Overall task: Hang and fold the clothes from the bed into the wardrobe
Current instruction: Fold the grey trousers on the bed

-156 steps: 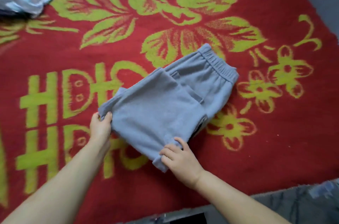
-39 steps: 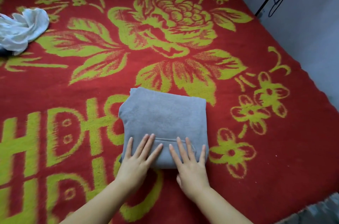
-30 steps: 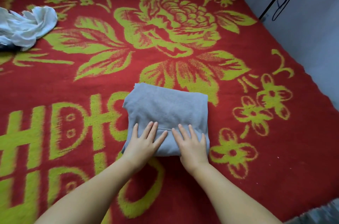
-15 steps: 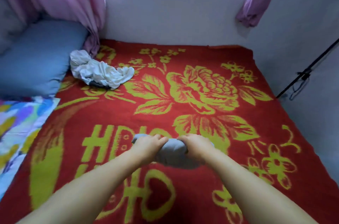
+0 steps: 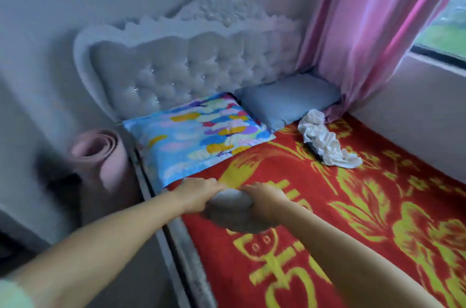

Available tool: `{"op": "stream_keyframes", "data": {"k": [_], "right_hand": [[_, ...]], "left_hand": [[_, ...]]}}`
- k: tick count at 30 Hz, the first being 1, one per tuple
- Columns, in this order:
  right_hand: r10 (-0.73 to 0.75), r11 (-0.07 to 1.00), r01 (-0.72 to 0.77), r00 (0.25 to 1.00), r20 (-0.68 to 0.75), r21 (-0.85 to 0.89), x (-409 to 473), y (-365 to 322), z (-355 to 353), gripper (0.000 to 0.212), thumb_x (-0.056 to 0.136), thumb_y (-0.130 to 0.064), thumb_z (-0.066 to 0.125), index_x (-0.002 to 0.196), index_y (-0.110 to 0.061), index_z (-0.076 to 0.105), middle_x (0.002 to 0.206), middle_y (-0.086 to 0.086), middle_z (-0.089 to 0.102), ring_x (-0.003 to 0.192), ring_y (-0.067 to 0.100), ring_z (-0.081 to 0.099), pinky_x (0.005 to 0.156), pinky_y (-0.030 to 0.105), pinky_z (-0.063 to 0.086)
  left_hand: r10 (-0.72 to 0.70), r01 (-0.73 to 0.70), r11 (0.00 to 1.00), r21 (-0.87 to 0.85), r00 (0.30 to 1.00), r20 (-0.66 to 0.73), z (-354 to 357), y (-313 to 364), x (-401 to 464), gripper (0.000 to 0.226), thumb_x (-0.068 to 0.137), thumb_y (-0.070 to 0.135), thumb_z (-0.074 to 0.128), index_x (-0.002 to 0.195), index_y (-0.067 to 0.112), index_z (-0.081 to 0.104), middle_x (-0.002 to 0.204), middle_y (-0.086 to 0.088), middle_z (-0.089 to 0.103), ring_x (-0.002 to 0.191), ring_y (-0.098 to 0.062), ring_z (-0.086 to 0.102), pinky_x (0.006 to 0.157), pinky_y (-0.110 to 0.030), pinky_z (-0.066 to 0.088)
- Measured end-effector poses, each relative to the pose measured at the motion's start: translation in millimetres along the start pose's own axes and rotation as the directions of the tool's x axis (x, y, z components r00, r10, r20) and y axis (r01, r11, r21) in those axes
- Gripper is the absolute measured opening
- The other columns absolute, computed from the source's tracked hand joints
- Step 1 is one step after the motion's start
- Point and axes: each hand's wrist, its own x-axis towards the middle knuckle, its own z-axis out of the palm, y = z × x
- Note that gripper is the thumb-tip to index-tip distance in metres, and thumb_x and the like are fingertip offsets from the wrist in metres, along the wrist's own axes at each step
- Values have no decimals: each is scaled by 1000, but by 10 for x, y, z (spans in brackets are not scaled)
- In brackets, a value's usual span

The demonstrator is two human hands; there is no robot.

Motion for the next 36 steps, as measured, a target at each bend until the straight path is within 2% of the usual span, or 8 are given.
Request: {"op": "stream_keyframes", "data": {"k": [4,8,11,14,18,21,28,36], "right_hand": [[-251,964,255,966,69,-70,368,-989,-86,40,84,-29,57,123,-31,52,118,0,61,108,26,60,84,39,49],[-409,901,422,903,129,-103,629,-2136,62,34,85,-30,58,118,-31,53,117,1,61,108,26,60,88,39,49],[-486,850,510,855,178,-128,768,-3022,256,39,85,-31,59,123,-32,53,122,0,60,112,27,59,95,42,48],[-558,799,591,799,227,-116,807,-3990,472,40,82,-28,61,122,-31,54,122,4,61,113,29,59,92,39,50],[-619,743,660,740,264,-109,854,-5276,740,47,79,-29,62,125,-33,53,125,2,61,115,27,59,94,40,50],[-654,712,696,707,271,-98,866,-5961,829,48,81,-33,61,127,-32,52,125,4,61,115,28,58,95,42,49],[-694,636,758,644,320,-145,1200,-7188,850,50,81,-34,62,129,-30,50,117,4,63,109,26,60,91,43,51],[-687,622,761,643,340,-184,2147,-7957,1060,44,81,-38,56,124,-28,53,117,3,64,107,27,61,89,44,52]], "left_hand": [[-210,208,971,-117,978,-1,134,-549,-999,53,82,13,50,132,30,43,124,0,53,111,-28,56,81,-40,48],[-387,380,909,-171,922,-9,416,-1057,-2067,53,83,20,52,134,34,42,122,-1,54,112,-29,57,82,-38,47],[-464,463,868,-177,885,38,664,-1420,-2857,50,85,21,52,134,27,43,122,-6,54,111,-32,57,83,-41,47],[-536,544,829,-132,839,93,932,-1815,-3702,46,89,23,52,134,22,43,122,-8,54,112,-33,56,83,-41,49],[-599,614,775,-150,789,137,1166,-2373,-4805,51,89,22,52,138,23,40,125,-8,52,111,-32,56,84,-41,48],[-627,641,754,-141,767,134,1245,-2684,-5409,54,89,20,52,141,24,37,128,-8,51,111,-33,56,83,-41,48],[-711,713,670,-206,696,98,1434,-3458,-6255,56,87,22,55,140,30,38,132,-2,53,110,-29,58,76,-32,44],[-725,736,633,-238,672,152,1922,-4606,-6305,45,91,22,49,135,23,43,126,-8,56,107,-30,59,80,-35,47]]}}
